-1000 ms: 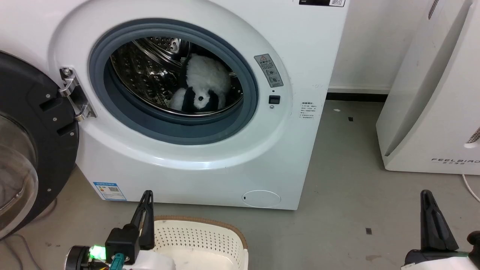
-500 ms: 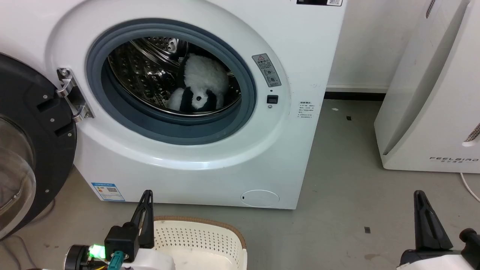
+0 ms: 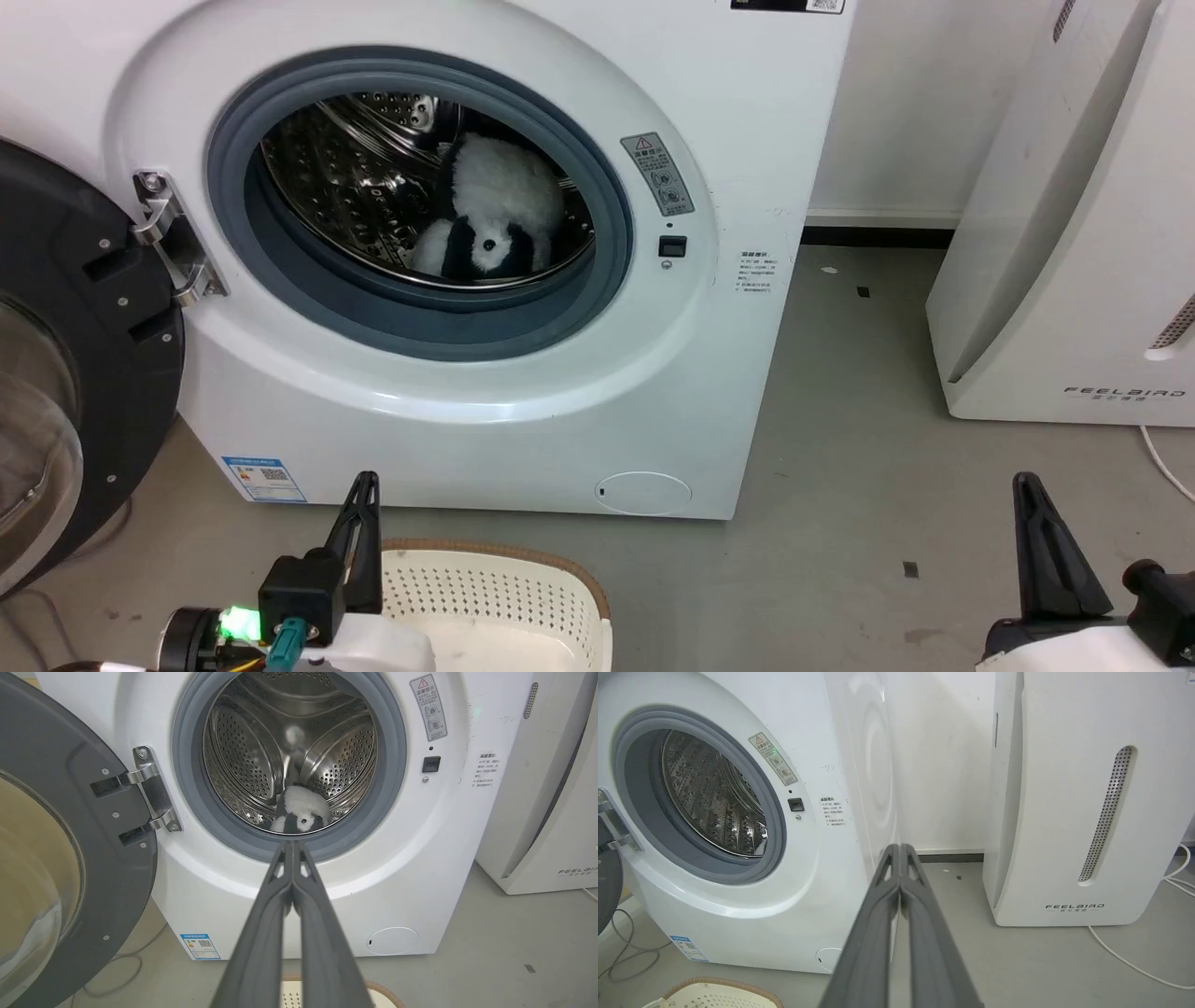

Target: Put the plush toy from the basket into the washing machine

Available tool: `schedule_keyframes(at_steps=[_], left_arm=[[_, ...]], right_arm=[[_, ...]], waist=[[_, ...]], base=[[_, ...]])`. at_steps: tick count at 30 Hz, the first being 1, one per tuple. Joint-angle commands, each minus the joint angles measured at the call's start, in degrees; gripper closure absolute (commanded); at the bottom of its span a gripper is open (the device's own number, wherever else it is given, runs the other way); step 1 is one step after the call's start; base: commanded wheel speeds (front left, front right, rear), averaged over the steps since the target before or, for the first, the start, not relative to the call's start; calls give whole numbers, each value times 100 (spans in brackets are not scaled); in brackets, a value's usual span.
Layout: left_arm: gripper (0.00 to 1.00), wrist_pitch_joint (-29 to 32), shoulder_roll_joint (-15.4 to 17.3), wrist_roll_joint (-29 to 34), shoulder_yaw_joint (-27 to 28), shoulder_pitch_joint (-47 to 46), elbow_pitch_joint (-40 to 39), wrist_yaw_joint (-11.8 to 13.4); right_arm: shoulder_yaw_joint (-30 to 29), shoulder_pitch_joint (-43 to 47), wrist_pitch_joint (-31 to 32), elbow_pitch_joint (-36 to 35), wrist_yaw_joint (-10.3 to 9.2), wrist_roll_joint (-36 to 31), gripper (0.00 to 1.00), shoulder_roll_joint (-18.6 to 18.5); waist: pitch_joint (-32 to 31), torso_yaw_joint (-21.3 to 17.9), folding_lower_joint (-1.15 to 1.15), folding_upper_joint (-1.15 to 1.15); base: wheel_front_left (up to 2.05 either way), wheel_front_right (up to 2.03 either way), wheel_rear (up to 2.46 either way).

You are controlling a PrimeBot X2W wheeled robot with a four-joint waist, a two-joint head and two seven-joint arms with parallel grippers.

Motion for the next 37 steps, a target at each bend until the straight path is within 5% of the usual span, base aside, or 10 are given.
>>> schedule_keyframes(at_steps=[1, 37], left_arm=[[100, 38, -18, -22, 28, -31, -49, -33], [100, 448, -59, -45, 124, -63, -242, -127]], right_arm=[[26, -94, 47, -10, 1, -33, 100, -1], [253, -247, 459, -22, 3, -373, 100, -2]], waist=[[1, -5, 0, 0], [23, -114, 0, 0]], base=[[0, 0, 0], [0, 0, 0]])
